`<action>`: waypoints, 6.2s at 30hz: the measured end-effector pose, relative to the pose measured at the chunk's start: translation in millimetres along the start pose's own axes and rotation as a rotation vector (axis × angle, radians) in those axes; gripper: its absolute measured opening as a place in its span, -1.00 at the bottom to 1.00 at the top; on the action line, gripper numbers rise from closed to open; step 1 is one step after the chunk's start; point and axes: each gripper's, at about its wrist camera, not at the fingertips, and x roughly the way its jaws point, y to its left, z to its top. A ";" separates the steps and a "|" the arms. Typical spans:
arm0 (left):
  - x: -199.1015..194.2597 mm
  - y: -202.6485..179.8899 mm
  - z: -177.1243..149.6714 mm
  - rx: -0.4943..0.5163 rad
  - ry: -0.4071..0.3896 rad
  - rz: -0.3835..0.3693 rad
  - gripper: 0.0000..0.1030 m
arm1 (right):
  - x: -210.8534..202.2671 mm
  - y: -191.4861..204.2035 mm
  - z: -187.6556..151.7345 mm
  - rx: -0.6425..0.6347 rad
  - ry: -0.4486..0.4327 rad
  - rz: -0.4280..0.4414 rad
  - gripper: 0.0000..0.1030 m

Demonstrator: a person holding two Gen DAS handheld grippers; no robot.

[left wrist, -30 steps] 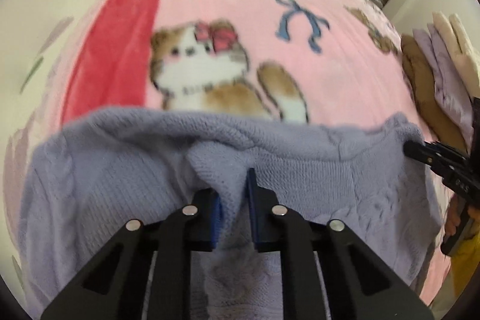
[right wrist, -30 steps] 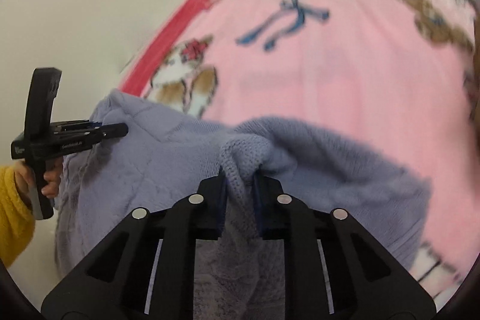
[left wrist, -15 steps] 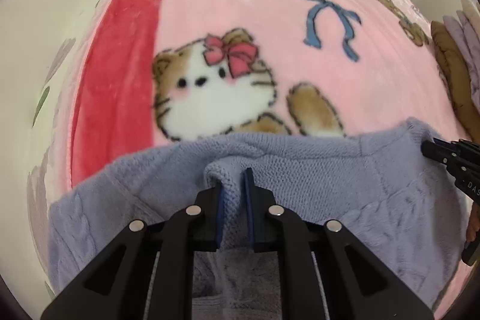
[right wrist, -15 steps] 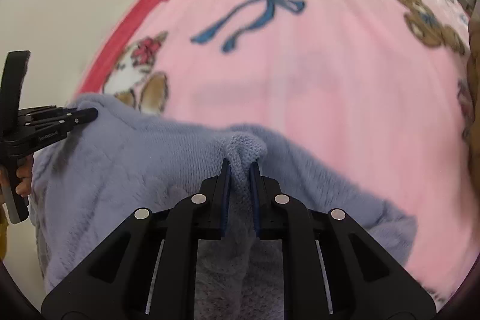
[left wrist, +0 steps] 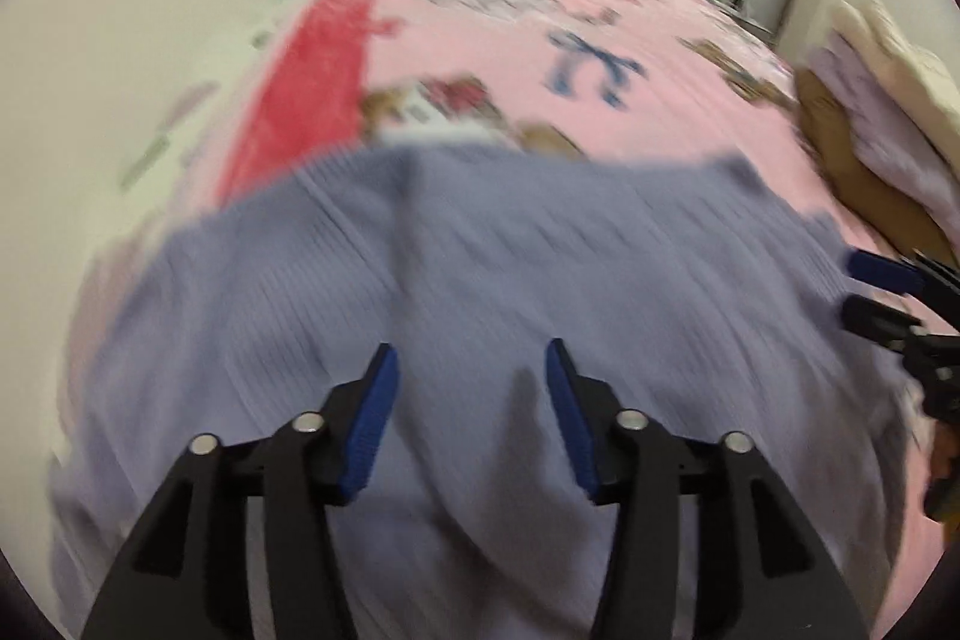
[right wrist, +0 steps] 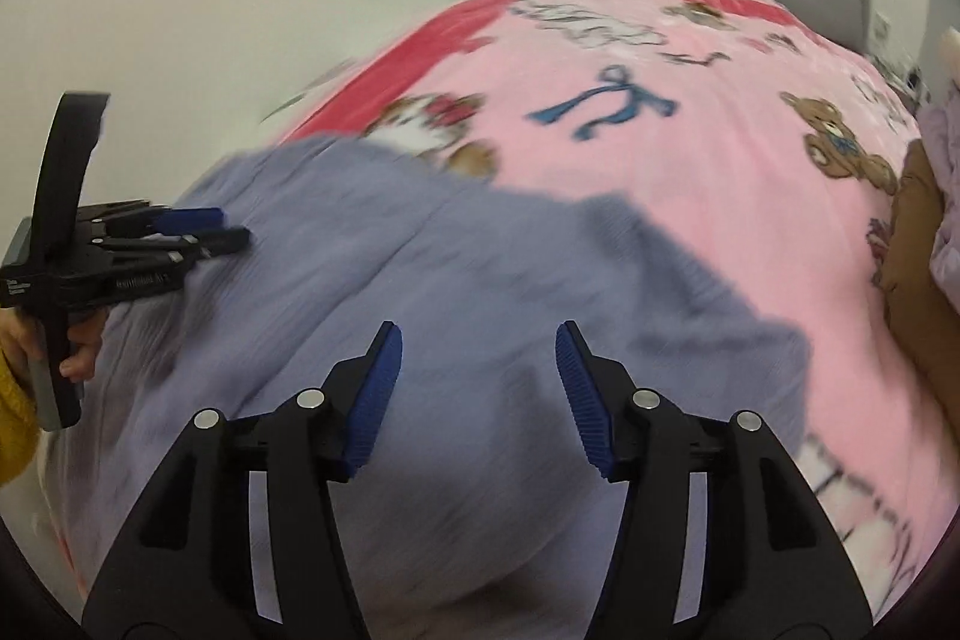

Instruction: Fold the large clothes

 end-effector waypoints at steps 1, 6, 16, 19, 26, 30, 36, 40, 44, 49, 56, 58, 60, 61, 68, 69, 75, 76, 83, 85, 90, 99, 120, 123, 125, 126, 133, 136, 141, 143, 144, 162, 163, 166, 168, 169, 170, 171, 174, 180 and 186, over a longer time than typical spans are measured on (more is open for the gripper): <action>1.2 -4.7 -7.6 0.004 0.009 -0.006 0.08 | -1.2 14.6 -12.0 -0.043 -0.007 -0.009 0.00; 16.2 -13.3 -23.3 0.008 0.018 0.041 0.11 | 19.8 44.8 -39.4 -0.107 0.065 -0.046 0.04; 29.9 -10.4 -28.9 0.010 0.053 0.040 0.30 | 46.5 39.2 -54.5 -0.078 0.117 -0.065 0.26; 28.6 -8.7 -28.3 -0.006 0.056 0.032 0.30 | 46.9 40.9 -51.6 -0.071 0.136 -0.070 0.30; -12.5 39.8 -38.3 -0.276 -0.017 -0.048 0.32 | 1.1 39.1 -34.1 0.054 0.017 -0.062 0.44; -57.0 105.4 -80.5 -0.561 -0.099 0.012 0.54 | -27.3 54.9 -27.1 0.073 -0.004 -0.050 0.46; -114.3 220.6 -181.9 -0.991 -0.172 0.222 0.65 | -41.9 96.5 -22.0 0.046 0.008 0.025 0.51; -132.7 273.4 -233.7 -1.178 -0.168 0.371 0.65 | -39.9 124.2 -11.0 0.069 -0.014 0.078 0.60; -135.5 310.1 -267.9 -1.306 -0.166 0.402 0.65 | -26.4 153.1 2.3 0.081 -0.014 0.123 0.62; -117.9 340.0 -294.1 -1.435 -0.170 0.340 0.65 | -6.7 186.6 17.6 0.053 0.002 0.184 0.62; -99.7 358.5 -298.8 -1.475 -0.154 0.429 0.43 | 2.7 215.6 25.1 -0.052 0.028 0.203 0.62; -96.8 358.6 -296.6 -1.457 -0.149 0.475 0.28 | 6.0 214.8 24.2 -0.056 0.041 0.199 0.62; -93.1 356.0 -289.3 -1.418 -0.131 0.547 -0.01 | 7.5 210.8 22.9 -0.044 0.046 0.193 0.62; -93.0 355.1 -287.0 -1.401 -0.133 0.566 -0.25 | 7.5 208.2 22.8 -0.037 0.046 0.187 0.62; -126.2 337.1 -241.0 -1.269 -0.240 0.579 -0.71 | 0.3 188.3 20.2 0.020 0.036 0.161 0.62; -134.7 331.7 -232.0 -1.240 -0.259 0.580 -0.71 | -3.0 184.2 19.8 0.031 0.030 0.159 0.62; -186.9 270.2 -113.5 -0.922 -0.418 0.506 -0.71 | -22.6 153.0 11.0 0.115 -0.005 0.119 0.62; -193.2 256.3 -89.9 -0.861 -0.445 0.487 -0.71 | -28.7 143.8 6.4 0.141 -0.008 0.111 0.62; -213.7 129.1 63.3 -0.413 -0.604 0.341 -0.71 | -68.8 96.4 -22.7 0.243 -0.019 0.028 0.62; -207.2 86.1 91.0 -0.301 -0.614 0.297 -0.71 | -83.4 77.5 -36.8 0.293 -0.019 -0.005 0.62; -161.8 -35.9 117.3 -0.072 -0.563 0.205 -0.71 | -109.3 37.1 -68.4 0.411 -0.022 -0.087 0.62; -25.7 -176.4 34.3 0.184 -0.290 0.175 -0.71 | -139.6 -28.8 -131.8 0.604 -0.006 -0.206 0.62; -44.6 -147.4 -32.2 0.128 -0.223 -0.093 0.56 | -142.1 -80.8 -111.2 0.609 -0.087 -0.210 0.62; -61.2 -85.0 -43.6 0.125 -0.235 -0.024 0.58 | -112.3 -84.8 -73.9 0.524 -0.094 -0.160 0.63; -57.4 -35.6 -49.0 0.130 -0.178 0.095 0.58 | -88.8 -85.1 -50.7 0.475 -0.092 -0.141 0.63; -55.9 -16.9 -49.4 0.121 -0.159 0.133 0.58 | -70.6 -86.0 -36.3 0.453 -0.086 -0.130 0.63; -40.3 108.6 -46.3 -0.150 -0.077 0.190 0.58 | 3.3 -85.8 3.7 0.453 -0.017 -0.034 0.38; -30.4 126.1 -50.0 -0.211 -0.052 0.133 0.58 | 11.5 -85.7 2.4 0.502 -0.025 -0.010 0.38; -18.3 133.2 -56.1 -0.263 -0.048 0.083 0.58 | 24.2 -86.4 -6.7 0.591 -0.018 0.024 -0.04; -15.7 136.7 -59.3 -0.286 -0.047 0.062 0.37 | 29.1 -83.7 -9.8 0.589 -0.008 0.033 -0.40; -12.0 138.1 -62.0 -0.294 -0.033 0.038 0.07 | 30.3 -80.5 -10.4 0.572 0.000 0.017 -0.62; -36.4 139.6 -71.9 -0.229 -0.056 -0.048 -0.30 | -15.4 -50.4 74.5 0.285 -0.026 -0.005 -0.78; -38.7 141.5 -73.1 -0.239 -0.059 -0.057 -0.30 | -11.9 -50.1 76.5 0.280 -0.011 -0.019 -0.78; -37.8 150.3 -78.3 -0.271 -0.042 -0.062 -0.26 | -4.9 -51.6 75.0 0.303 0.011 -0.044 -0.78; -34.5 152.5 -82.6 -0.262 -0.026 -0.043 -0.26 | -0.4 -56.9 69.0 0.337 0.029 -0.054 -0.77; -32.8 152.1 -84.3 -0.249 -0.021 -0.024 -0.26 | 1.9 -58.7 66.2 0.352 0.036 -0.053 -0.77; -31.3 151.6 -85.5 -0.240 -0.023 -0.003 -0.26 | 3.8 -60.5 62.9 0.368 0.042 -0.048 -0.77; -29.7 151.8 -85.9 -0.234 -0.022 0.008 -0.26 | 5.5 -62.3 59.7 0.379 0.045 -0.042 -0.75; -23.0 150.6 -81.5 -0.231 -0.008 0.008 -0.26 | 12.9 -63.0 52.0 0.380 0.065 -0.053 -0.51; -14.9 145.5 -62.7 -0.224 -0.010 0.044 -0.26 | 26.1 -62.0 43.9 0.350 0.090 -0.067 -0.75; -12.6 149.9 -63.7 -0.172 0.020 0.208 -0.51 | -1.9 -54.9 50.7 0.291 0.019 -0.105 -0.78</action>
